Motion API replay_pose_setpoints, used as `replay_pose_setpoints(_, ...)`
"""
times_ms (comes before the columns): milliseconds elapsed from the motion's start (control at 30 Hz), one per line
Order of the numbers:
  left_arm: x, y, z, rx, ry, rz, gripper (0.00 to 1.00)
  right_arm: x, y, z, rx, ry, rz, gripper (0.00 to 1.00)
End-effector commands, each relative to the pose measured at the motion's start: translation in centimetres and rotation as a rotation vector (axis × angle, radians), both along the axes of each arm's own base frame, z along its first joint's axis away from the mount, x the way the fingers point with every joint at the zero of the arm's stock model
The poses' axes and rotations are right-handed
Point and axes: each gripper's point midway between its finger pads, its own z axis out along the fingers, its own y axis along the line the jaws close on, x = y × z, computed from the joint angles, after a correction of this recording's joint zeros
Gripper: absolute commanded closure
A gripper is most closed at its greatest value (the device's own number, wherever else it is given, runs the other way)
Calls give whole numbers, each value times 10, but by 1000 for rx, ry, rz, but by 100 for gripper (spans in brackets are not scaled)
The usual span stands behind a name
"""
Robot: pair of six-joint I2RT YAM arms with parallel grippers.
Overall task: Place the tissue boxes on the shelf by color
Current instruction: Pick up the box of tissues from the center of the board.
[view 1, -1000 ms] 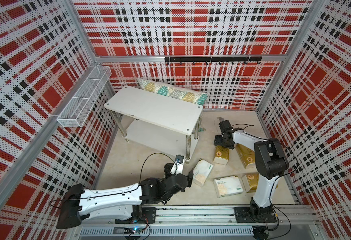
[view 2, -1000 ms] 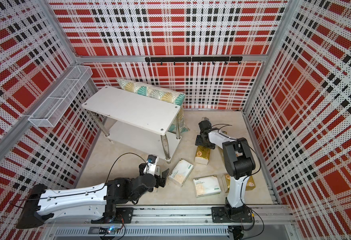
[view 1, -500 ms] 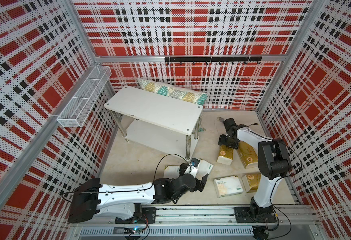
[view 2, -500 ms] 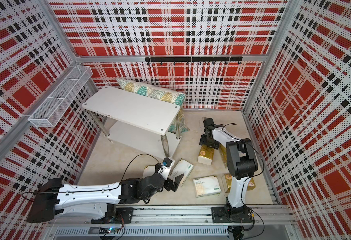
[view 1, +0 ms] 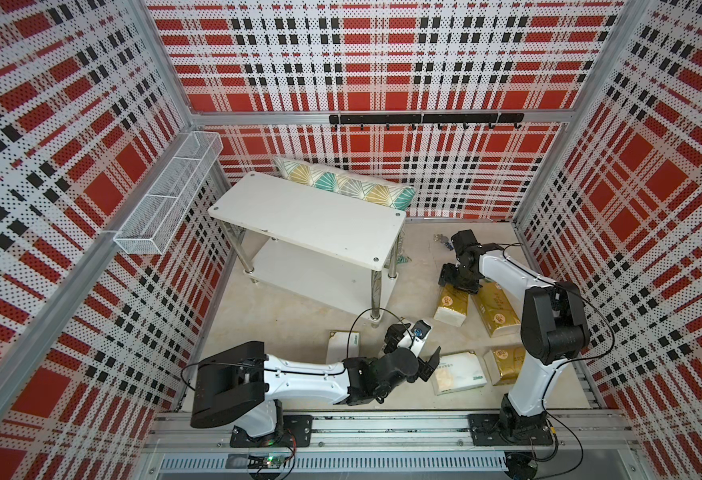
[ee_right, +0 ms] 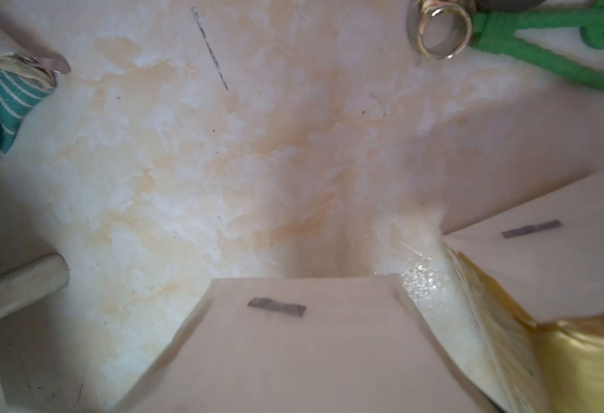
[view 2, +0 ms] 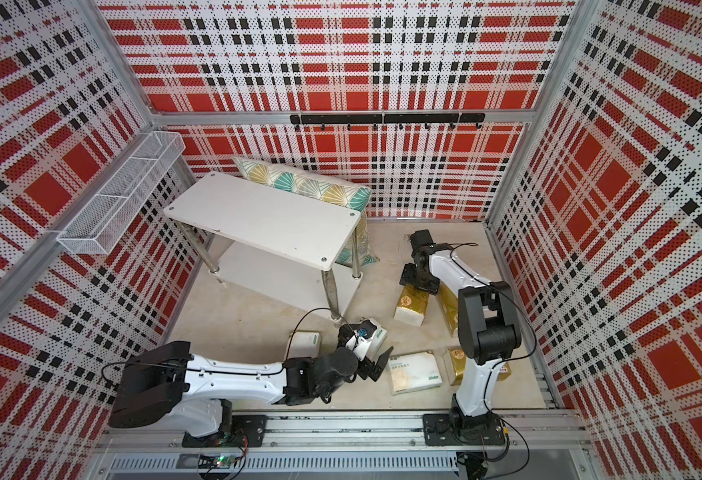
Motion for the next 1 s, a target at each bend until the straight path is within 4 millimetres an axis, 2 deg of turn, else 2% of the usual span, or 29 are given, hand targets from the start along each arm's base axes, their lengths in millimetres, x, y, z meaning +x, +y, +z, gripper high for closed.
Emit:
replay_pose_setpoints(0,8,-21,25,-78,-73,17,1,-2,1,29,53,-58,-35,26)
replay_pose_setpoints(133,17,-35,18,-73,-76,22,1,-3,3,34,75,-69,-47,26)
replay_pose_setpoints(400,52,-43,15,-65,-107,91,1,-1,13,46,161,-111,-99,27)
replay_pose_setpoints(600,56,-58,8,-22,-150,67,1,1,17,51,207,-131,-130,29)
replay_pose_setpoints(800,58,-62,4,-10,-157,58,1,3,19,53,220,-134,-132,29)
replay_pose_setpoints(967,67,-62,0,29,-184,79,1,1,23,55,230,-132,-121,30)
